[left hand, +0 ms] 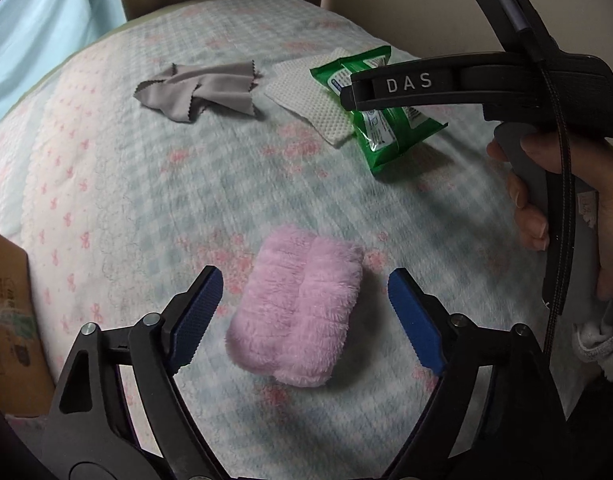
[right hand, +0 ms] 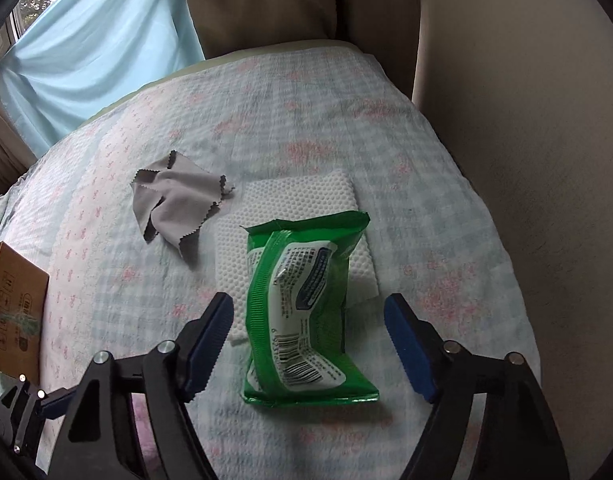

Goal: Organize soft objects
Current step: 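Grasp the pink sponge with the left tool while the right tool grasps the green wipe pack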

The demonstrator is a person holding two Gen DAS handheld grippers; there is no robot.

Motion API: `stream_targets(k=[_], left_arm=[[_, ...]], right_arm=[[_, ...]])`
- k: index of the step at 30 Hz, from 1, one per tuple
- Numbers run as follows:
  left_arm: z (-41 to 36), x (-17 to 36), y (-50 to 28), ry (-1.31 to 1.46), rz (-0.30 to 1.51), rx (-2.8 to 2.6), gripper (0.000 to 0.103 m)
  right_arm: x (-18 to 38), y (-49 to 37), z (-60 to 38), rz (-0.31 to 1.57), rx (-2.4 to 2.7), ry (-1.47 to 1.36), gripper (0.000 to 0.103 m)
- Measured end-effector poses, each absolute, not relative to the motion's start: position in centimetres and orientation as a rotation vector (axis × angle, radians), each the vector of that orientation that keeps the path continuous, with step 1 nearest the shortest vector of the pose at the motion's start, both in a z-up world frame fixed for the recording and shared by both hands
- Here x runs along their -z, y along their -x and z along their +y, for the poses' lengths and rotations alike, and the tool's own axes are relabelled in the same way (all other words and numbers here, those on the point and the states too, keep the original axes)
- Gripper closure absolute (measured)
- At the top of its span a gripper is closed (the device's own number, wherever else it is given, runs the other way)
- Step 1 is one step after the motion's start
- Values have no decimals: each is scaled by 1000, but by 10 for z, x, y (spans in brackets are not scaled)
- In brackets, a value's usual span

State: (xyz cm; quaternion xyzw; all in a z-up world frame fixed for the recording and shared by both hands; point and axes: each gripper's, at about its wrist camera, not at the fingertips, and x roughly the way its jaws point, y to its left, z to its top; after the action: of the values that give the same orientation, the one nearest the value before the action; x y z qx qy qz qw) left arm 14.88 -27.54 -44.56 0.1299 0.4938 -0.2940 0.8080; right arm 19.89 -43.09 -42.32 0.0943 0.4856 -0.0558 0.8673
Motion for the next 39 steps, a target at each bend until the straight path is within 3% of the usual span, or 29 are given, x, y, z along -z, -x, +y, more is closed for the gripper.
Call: stream_targets(k=[4, 6, 8, 10, 16, 24, 31, 39], left_arm=[[-282, 458, -149, -305, 1088, 635, 42], [-285, 461, -150, -329, 1095, 627, 56], [-284, 462, -153, -323, 1104, 620, 59], [-281, 462, -157, -302, 1110, 623, 60], [-283, 459, -154, -323, 1093, 620, 61], [-276, 439, -158, -286, 1072, 616, 61], [-261, 390, -158, -258, 1008, 607, 61], [-218, 296, -155, -191, 925, 569, 61]], right_arm=[[434, -201, -439, 1026, 94, -239, 56], [434, -199, -437, 1022, 93, -231, 58], [432, -199, -435, 1021, 95, -213, 59], [431, -196, -434, 1019, 91, -212, 67], [430, -194, -436, 1016, 87, -223, 74], [408, -185, -440, 992, 119, -231, 77], [350, -174, -427, 932, 127, -202, 77], [255, -153, -387, 857, 114, -174, 77]])
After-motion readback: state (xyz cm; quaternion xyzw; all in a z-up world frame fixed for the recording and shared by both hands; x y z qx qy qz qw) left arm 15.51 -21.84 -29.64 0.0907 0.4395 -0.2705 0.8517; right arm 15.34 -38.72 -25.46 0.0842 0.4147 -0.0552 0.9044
